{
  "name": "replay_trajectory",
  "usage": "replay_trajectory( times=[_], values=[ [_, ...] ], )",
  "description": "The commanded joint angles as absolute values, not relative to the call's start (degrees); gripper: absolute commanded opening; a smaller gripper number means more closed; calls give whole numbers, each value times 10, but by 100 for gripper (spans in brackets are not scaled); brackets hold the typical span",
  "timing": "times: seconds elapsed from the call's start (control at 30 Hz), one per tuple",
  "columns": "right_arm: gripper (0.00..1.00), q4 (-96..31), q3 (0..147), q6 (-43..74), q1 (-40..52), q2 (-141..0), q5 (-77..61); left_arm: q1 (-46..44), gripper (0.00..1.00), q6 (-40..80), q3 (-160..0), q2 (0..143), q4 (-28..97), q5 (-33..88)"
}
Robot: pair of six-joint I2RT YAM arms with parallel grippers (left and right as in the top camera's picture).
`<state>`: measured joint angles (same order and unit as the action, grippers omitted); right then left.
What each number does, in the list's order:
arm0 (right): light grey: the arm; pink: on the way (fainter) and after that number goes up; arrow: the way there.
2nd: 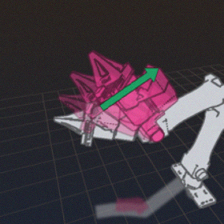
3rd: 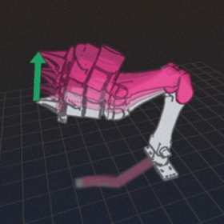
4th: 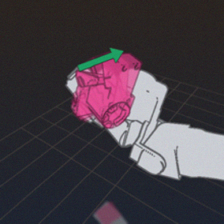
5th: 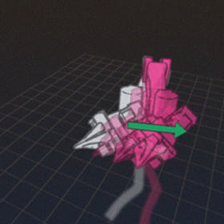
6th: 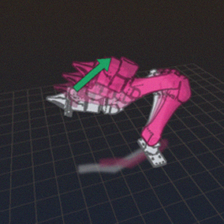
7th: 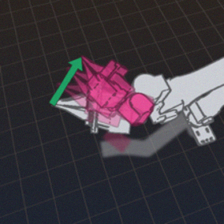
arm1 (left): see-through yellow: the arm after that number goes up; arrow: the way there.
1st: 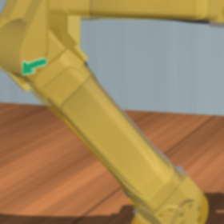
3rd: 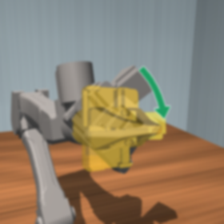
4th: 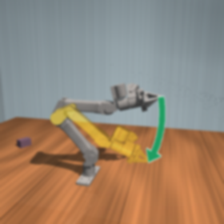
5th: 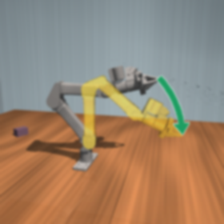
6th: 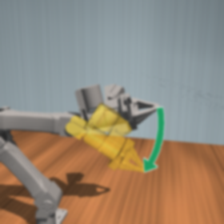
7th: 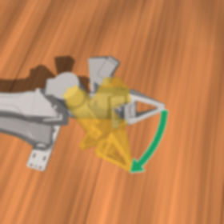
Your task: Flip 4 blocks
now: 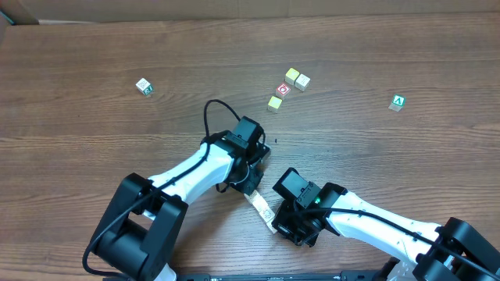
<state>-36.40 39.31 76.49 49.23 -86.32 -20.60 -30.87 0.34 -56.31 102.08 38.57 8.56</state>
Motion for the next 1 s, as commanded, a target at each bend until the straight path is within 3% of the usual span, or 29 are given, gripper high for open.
replay_trajectory(
  times=[0.0,0.6,0.97],
  values=[
    [4,-360,393,768,496,-863,-207,-272,4,19,-540,1056,393,31],
    [4,-350,393,780,513,-863,-205,-274,4,-74,-536,1056,432,132],
    [4,-347,393,782,513,-863,-200,-298,4,-81,-536,1056,432,131]
  ],
)
